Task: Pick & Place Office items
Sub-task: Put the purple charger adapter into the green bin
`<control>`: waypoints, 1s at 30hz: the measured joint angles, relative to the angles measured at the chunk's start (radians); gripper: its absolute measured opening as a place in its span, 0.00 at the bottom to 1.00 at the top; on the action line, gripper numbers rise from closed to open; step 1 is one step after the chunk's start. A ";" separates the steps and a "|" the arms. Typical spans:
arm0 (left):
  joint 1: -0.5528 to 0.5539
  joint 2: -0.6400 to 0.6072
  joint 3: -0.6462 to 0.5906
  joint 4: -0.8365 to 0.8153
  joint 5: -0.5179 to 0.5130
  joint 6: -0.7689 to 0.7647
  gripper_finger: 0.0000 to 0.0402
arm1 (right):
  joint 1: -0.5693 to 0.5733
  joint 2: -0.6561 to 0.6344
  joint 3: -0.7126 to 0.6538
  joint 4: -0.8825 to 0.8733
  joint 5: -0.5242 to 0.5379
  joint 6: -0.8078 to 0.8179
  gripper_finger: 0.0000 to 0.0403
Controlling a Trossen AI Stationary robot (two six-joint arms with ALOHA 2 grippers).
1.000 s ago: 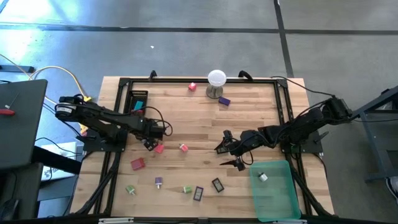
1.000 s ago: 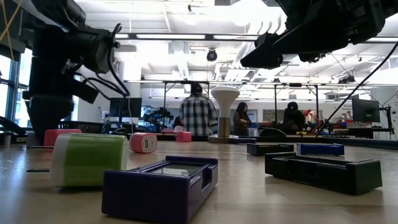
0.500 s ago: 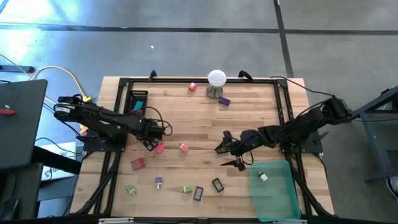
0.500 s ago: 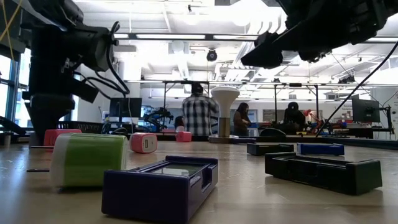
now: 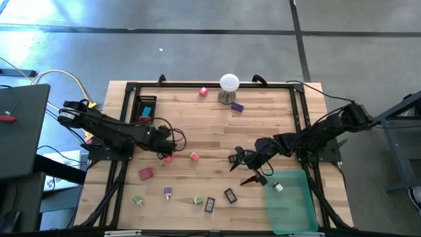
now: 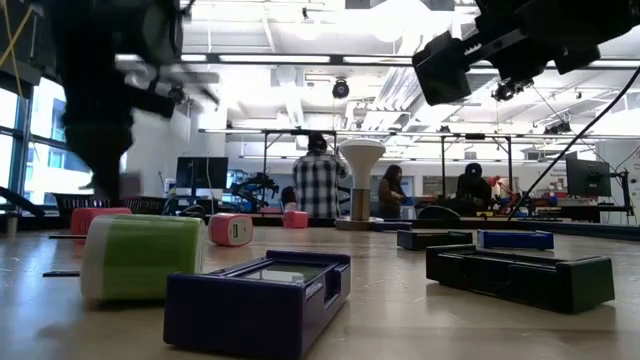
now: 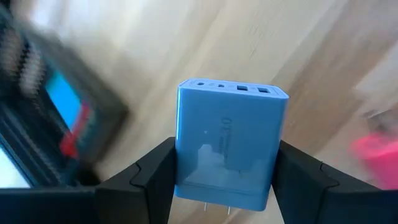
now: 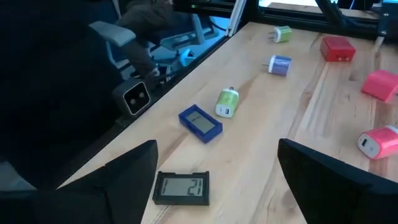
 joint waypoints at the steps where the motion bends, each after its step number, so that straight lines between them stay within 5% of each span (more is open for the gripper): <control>1: -0.017 -0.006 0.025 -0.011 -0.026 0.014 0.50 | 0.000 0.000 0.000 0.000 0.001 0.006 0.80; 8: -0.120 -0.099 0.115 0.020 -0.130 0.096 0.50 | 0.021 0.000 0.000 0.032 0.003 0.081 0.80; 18: -0.194 -0.139 0.113 0.593 -0.153 0.470 0.50 | 0.039 0.000 0.000 0.222 0.487 0.081 0.80; 30: -0.146 0.093 0.113 1.187 -0.044 0.731 0.50 | 0.040 0.000 0.000 0.285 0.498 0.063 0.80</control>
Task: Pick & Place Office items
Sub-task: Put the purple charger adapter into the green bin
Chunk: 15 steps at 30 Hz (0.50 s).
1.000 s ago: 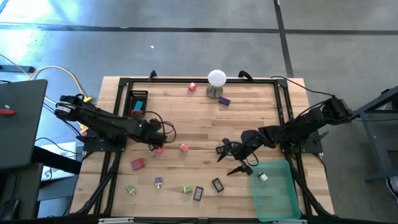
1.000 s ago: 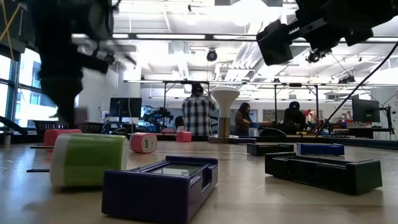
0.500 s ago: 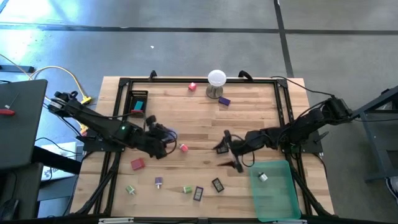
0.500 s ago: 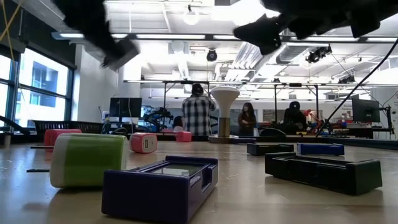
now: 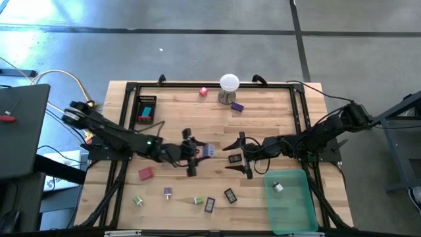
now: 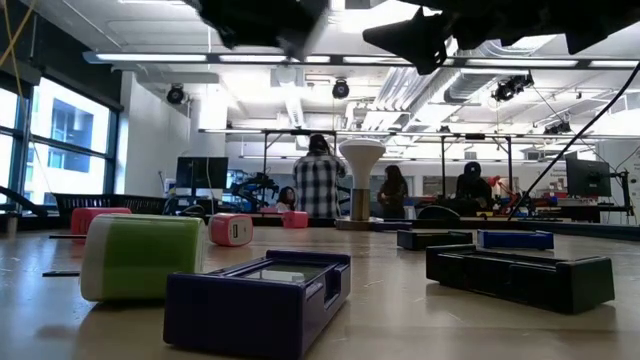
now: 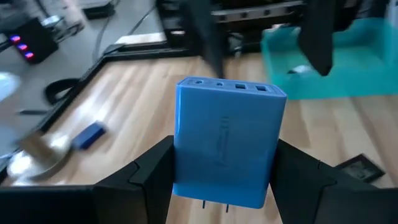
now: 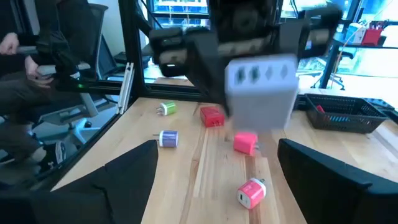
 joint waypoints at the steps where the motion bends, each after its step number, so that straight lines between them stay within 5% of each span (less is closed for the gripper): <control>1: 0.005 0.030 0.000 0.046 0.012 0.009 0.50 | 0.000 0.000 0.000 0.000 0.001 -0.011 0.80; 6: 0.028 0.145 0.000 0.211 0.041 0.057 0.50 | 0.000 0.000 -0.001 0.008 0.013 -0.049 0.80; 15: 0.072 0.171 0.000 0.333 0.142 0.075 0.50 | -0.001 0.000 0.000 0.044 0.074 -0.170 0.80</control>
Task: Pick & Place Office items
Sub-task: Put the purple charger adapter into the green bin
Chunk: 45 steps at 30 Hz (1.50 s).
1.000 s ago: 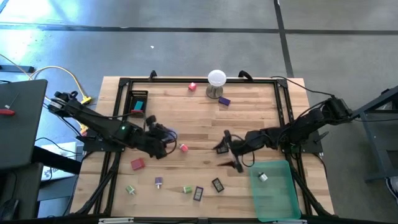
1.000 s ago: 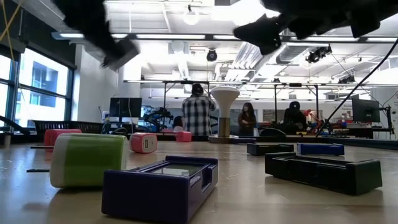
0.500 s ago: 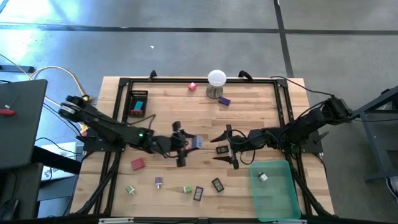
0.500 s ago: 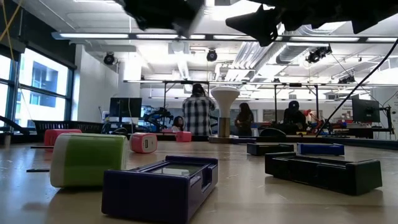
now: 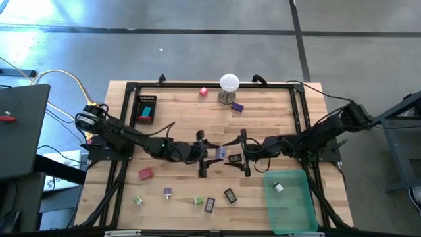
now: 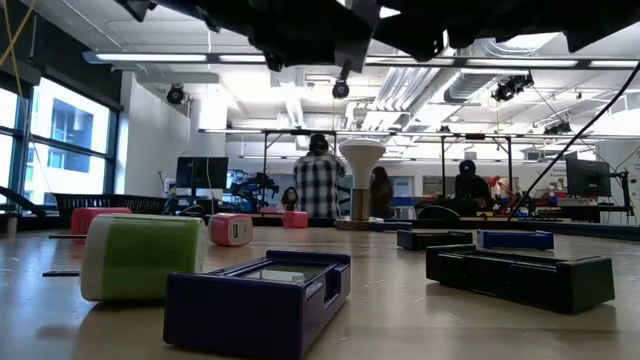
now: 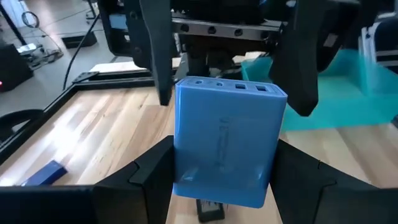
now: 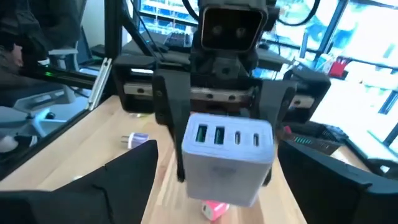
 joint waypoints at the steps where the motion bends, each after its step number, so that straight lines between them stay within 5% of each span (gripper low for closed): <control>1: 0.003 0.000 0.000 0.008 0.014 0.000 0.50 | 0.000 0.000 0.000 0.005 0.009 -0.006 0.80; 20: 0.055 0.000 0.000 0.085 0.078 0.055 0.50 | -0.061 0.000 0.000 0.055 -0.033 0.003 0.78; 33: 0.064 0.000 0.000 0.083 0.067 0.055 0.50 | -0.063 0.000 0.000 0.068 -0.052 -0.026 0.50; 41: 0.064 0.000 0.000 0.083 0.068 0.053 0.50 | -0.064 0.000 0.000 0.067 -0.062 -0.019 0.49; 45: 0.064 0.000 0.000 0.081 0.081 0.048 0.63 | -0.063 0.000 0.002 0.050 -0.080 -0.022 0.49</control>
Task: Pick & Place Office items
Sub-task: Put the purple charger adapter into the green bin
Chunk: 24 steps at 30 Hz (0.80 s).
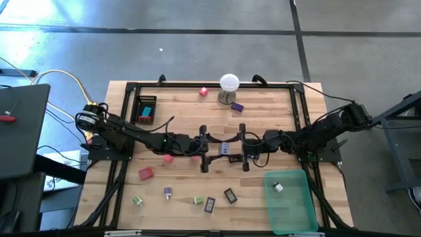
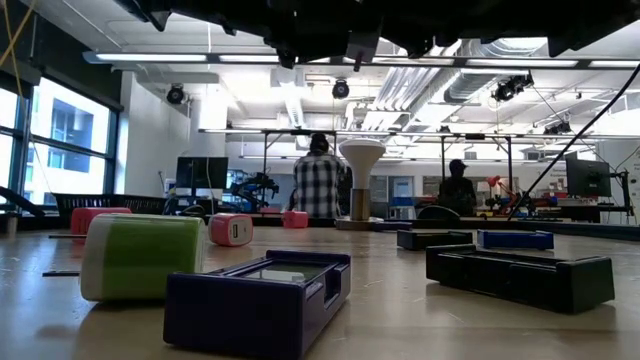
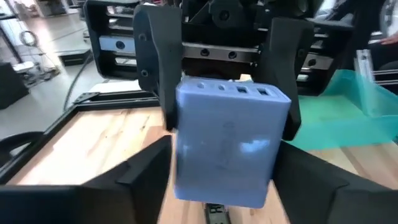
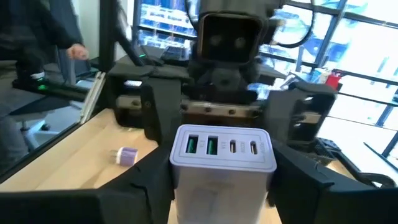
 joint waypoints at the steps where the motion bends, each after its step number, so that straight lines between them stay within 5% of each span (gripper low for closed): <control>1: 0.000 0.000 0.000 0.001 0.000 0.000 0.68 | 0.001 0.000 0.000 -0.003 -0.002 0.000 0.49; 5: 0.000 0.000 0.000 0.000 -0.009 0.003 0.77 | 0.002 0.000 0.000 -0.016 0.029 0.018 0.50; 12: 0.000 0.000 0.000 -0.018 -0.018 0.004 0.79 | 0.021 0.000 0.000 -0.051 0.146 0.028 0.51; 24: -0.008 -0.001 0.001 -0.107 -0.007 -0.050 0.79 | 0.179 -0.146 -0.002 -0.294 0.586 -0.005 0.50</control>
